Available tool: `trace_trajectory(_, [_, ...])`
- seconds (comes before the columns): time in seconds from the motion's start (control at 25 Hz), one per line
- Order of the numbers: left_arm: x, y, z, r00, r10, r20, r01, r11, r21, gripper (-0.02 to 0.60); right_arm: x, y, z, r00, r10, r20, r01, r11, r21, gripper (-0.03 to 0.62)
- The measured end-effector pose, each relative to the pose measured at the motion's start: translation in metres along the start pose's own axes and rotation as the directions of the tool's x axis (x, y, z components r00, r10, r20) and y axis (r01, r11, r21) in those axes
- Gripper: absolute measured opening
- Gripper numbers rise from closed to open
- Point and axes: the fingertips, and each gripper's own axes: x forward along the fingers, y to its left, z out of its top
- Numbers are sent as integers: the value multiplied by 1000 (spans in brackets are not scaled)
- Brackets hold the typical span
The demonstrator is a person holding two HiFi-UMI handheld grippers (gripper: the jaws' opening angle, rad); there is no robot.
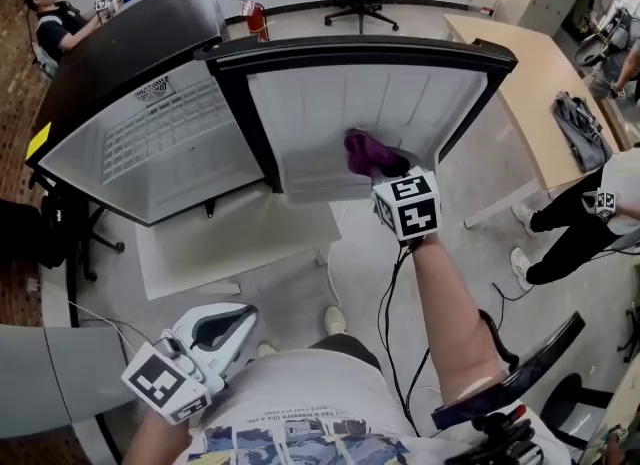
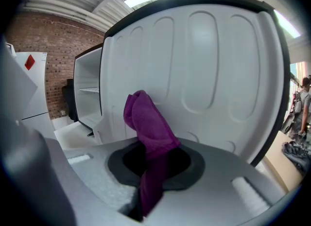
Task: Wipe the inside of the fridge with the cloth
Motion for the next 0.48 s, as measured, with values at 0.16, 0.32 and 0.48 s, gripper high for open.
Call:
trace_trajectory(0.16, [17,-6,5,999,-35,-2,35,999,11,6,-14,-30,-11,999,-49,-14,49,999,10,52])
trace_trajectory(0.32, [34,-14,9,998,-69,-6,69,997,18,6,-30,-61,-24,994,-102,-33,103,995,17,52])
trace_trajectory(0.48, [48,-21,14,996,-94,-10,94,995,28,6,-43,-86,-31,988,-151,-38,152,988,25,52])
